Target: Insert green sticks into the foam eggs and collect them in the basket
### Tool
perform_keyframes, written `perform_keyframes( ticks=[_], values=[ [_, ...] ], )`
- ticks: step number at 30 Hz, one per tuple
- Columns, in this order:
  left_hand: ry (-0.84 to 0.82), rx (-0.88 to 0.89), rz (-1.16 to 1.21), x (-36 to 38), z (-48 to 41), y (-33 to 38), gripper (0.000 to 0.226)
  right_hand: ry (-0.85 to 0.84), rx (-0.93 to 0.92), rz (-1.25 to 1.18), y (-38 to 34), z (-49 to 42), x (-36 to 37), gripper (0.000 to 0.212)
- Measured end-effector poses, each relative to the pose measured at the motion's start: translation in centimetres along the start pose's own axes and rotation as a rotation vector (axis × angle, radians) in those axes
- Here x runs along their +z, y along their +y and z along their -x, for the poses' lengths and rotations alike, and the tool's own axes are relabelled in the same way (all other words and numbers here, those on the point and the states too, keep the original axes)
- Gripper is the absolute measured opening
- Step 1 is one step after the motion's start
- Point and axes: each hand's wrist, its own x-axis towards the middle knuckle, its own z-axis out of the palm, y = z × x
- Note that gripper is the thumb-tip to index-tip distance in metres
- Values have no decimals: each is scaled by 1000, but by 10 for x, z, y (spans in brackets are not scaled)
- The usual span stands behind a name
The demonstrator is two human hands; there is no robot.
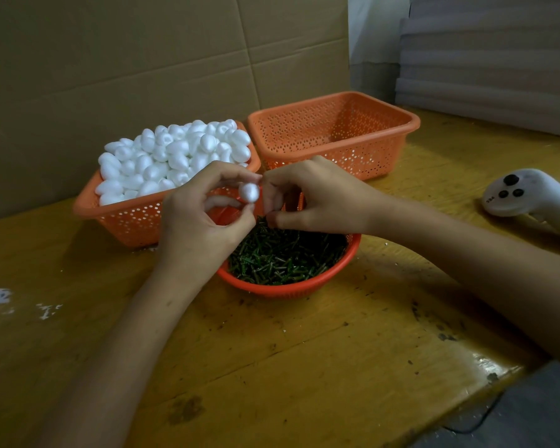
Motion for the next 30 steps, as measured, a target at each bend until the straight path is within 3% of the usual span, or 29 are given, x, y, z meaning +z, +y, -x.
perform_keyframes(
  ticks=[30],
  values=[
    [7, 3, -68, 0, 0, -4, 25, 8, 14, 8, 0, 1, 0, 12]
  ],
)
